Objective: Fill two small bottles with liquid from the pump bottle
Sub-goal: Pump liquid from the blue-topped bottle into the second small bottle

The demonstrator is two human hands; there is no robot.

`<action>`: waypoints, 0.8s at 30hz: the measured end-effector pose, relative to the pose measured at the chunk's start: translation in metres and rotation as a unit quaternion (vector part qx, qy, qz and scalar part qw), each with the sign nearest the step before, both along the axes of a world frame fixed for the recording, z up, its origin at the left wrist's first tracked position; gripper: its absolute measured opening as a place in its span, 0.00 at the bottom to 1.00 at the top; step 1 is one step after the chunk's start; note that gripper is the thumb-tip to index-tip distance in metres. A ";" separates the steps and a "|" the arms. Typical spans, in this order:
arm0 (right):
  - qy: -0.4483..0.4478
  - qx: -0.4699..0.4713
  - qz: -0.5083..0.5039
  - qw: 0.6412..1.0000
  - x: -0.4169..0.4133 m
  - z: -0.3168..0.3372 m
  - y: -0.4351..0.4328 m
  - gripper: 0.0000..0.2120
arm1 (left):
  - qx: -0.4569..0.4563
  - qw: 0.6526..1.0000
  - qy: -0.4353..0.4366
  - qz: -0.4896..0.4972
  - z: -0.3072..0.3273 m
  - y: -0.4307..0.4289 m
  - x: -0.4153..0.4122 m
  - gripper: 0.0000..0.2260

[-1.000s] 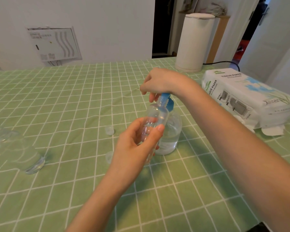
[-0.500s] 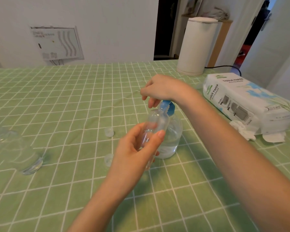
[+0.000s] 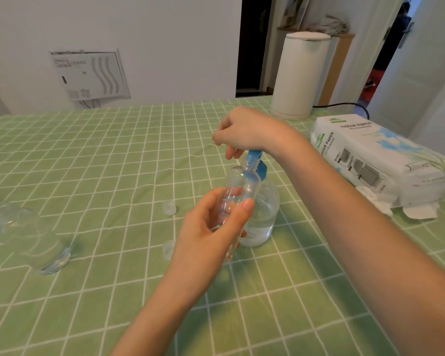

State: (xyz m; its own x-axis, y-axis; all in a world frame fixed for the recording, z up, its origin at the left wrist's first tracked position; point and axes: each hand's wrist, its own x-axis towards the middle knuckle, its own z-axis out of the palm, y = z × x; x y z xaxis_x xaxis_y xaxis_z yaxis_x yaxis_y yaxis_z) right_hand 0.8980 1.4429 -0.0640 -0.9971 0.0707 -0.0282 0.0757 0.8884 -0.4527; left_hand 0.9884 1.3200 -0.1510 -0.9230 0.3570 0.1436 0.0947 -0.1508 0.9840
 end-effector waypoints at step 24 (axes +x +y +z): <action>-0.009 0.026 -0.002 1.000 -0.004 -0.001 0.004 0.17 | 0.003 1.000 0.003 -0.001 0.000 0.001 0.000 0.17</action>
State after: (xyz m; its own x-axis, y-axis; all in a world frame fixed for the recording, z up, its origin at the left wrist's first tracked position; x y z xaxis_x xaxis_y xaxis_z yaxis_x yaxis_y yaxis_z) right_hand 0.8940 1.4466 -0.0653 -0.9962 0.0761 -0.0428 0.0869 0.9100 -0.4053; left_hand 0.9888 1.3207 -0.1508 -0.9213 0.3578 0.1522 0.1012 -0.1573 0.9823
